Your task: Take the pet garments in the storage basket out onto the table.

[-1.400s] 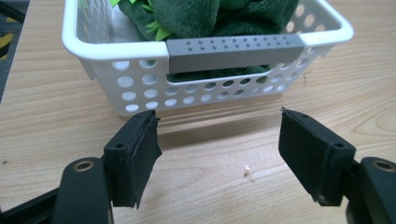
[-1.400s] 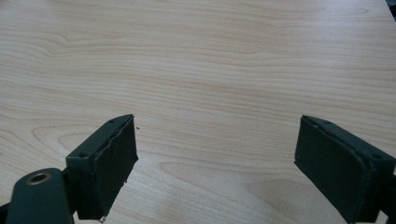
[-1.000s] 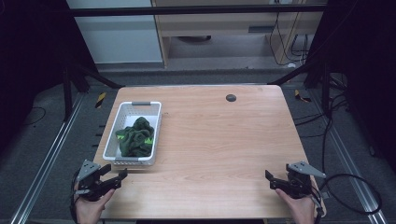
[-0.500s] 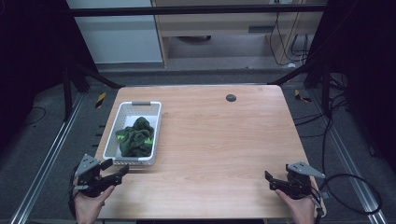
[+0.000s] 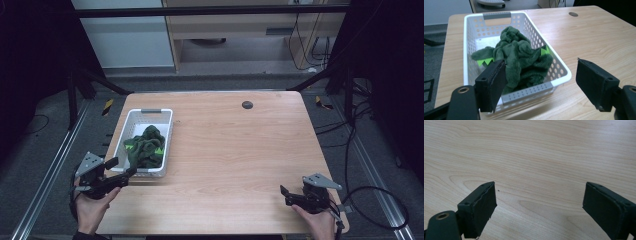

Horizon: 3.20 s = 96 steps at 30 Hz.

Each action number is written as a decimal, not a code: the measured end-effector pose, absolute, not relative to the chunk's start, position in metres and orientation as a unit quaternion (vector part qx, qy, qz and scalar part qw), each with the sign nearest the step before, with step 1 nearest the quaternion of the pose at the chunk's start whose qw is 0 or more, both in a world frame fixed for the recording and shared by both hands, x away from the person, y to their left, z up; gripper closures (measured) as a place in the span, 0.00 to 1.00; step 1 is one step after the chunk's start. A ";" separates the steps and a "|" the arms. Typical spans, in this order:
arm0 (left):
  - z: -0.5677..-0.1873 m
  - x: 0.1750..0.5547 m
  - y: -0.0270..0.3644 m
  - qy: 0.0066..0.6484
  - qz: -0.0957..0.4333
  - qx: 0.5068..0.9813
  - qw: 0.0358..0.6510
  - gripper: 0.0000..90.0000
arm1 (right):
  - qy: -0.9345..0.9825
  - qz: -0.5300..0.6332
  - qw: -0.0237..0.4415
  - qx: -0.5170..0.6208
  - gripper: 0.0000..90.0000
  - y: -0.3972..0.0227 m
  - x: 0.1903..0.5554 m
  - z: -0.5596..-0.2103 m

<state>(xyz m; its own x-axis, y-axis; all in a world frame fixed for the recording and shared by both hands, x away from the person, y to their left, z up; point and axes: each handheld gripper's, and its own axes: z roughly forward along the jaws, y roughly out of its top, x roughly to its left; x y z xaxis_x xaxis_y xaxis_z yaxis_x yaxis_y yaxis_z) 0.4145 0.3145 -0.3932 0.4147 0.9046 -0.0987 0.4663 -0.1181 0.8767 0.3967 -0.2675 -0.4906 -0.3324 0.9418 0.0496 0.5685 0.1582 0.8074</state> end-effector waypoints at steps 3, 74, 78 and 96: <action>-0.390 0.419 0.315 0.485 0.239 0.707 0.456 0.26 | 0.720 0.382 0.253 0.521 0.13 -0.268 0.397 -0.490; -0.395 0.534 0.285 0.487 0.189 0.800 0.295 0.18 | 0.718 0.385 0.249 0.524 0.12 -0.271 0.400 -0.488; -0.397 0.537 0.284 0.491 0.187 0.801 0.287 0.19 | 0.720 0.384 0.252 0.520 0.12 -0.271 0.401 -0.489; -0.413 0.550 0.277 0.507 0.164 0.805 0.262 0.18 | 0.725 0.380 0.248 0.518 0.11 -0.270 0.402 -0.490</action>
<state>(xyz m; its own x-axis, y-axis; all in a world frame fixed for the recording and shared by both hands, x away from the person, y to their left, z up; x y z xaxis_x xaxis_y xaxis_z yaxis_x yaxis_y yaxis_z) 0.5499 0.2772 -0.4125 0.4318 0.9020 -0.0012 0.7298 -0.3486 0.5882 0.4016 -0.2703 -0.4898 -0.3410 0.9395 0.0329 0.5621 0.1757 0.8082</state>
